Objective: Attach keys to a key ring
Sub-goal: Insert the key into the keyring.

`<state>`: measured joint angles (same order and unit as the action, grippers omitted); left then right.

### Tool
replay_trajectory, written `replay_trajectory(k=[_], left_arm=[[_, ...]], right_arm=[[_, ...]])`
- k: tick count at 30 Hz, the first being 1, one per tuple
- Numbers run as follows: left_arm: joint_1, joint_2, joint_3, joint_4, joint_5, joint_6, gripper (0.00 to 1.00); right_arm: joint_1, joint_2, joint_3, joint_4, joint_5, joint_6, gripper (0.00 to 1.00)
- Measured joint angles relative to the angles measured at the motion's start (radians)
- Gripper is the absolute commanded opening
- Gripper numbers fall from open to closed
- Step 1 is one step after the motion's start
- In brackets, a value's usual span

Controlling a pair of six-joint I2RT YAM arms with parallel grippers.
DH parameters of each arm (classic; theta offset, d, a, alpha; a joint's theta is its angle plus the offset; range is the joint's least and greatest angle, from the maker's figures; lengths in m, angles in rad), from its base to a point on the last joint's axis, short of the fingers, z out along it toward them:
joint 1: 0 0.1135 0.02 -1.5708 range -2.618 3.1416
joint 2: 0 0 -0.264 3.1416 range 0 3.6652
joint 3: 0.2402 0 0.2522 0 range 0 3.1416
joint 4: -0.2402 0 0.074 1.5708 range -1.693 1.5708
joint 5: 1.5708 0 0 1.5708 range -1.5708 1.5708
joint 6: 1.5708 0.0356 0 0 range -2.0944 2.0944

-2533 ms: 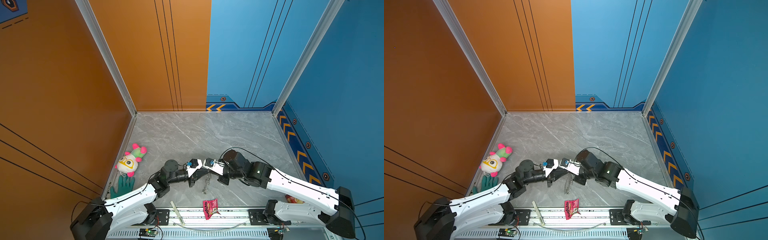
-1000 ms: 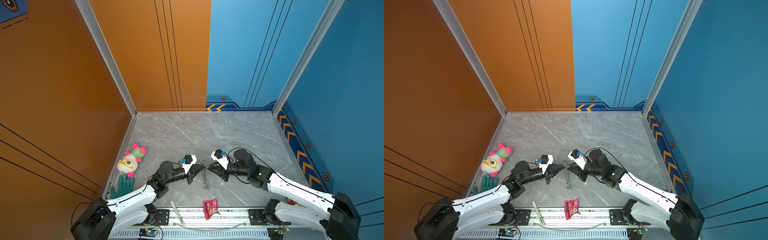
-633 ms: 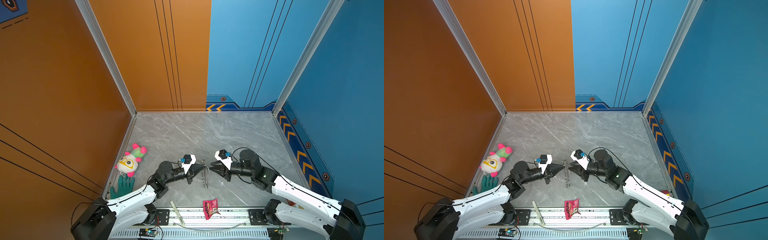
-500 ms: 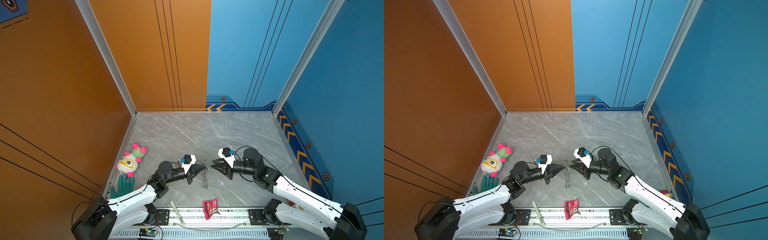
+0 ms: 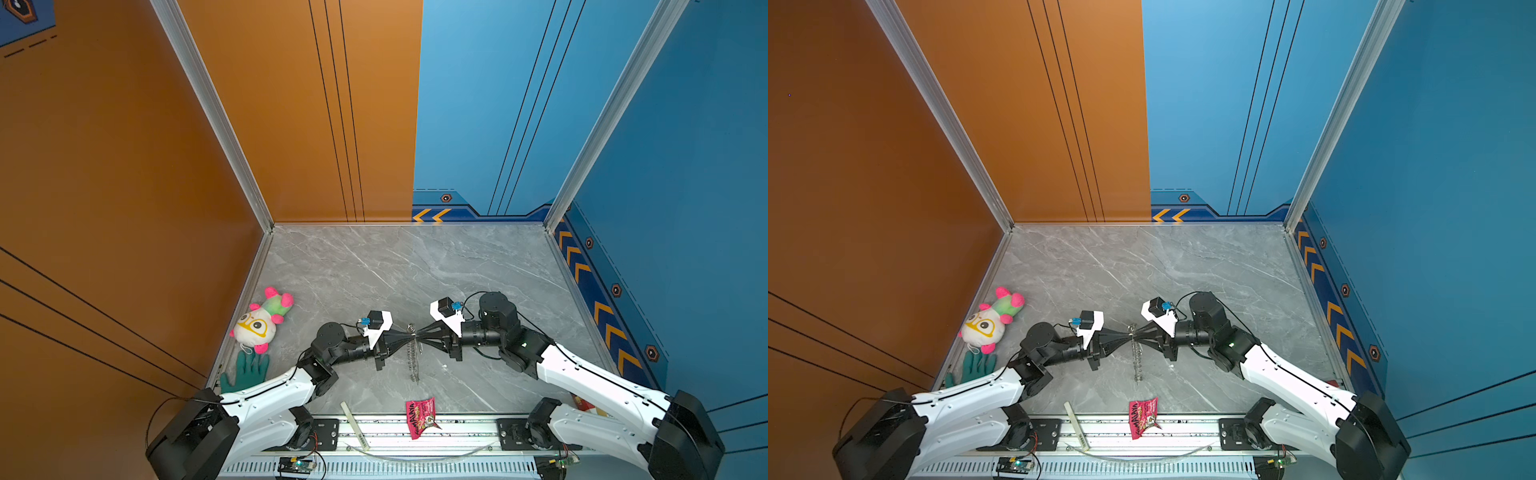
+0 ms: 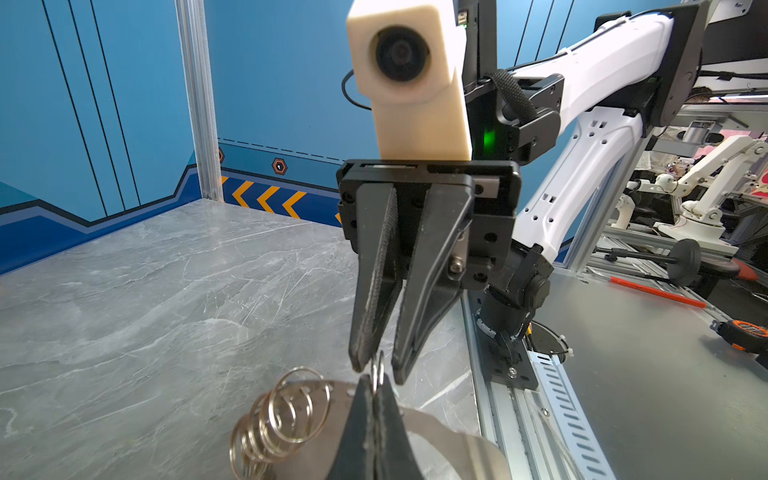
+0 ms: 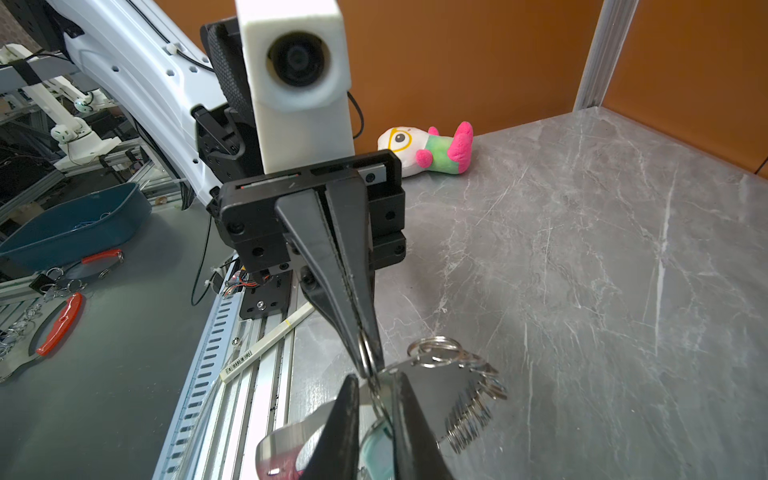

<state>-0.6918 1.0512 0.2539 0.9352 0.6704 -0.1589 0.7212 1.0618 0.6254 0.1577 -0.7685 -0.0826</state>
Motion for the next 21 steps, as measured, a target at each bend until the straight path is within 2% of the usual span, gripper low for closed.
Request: replay_trajectory(k=[17,21], left_arm=[[0.005,0.01,-0.004,0.013,0.048,-0.02,0.0],[0.005,0.01,-0.005,0.012,0.05,-0.023,0.0]], right_arm=[[0.019,0.001,0.027,-0.048,-0.014,-0.052,0.0],[0.026,0.001,0.04,-0.079,-0.002,-0.065,0.0]])
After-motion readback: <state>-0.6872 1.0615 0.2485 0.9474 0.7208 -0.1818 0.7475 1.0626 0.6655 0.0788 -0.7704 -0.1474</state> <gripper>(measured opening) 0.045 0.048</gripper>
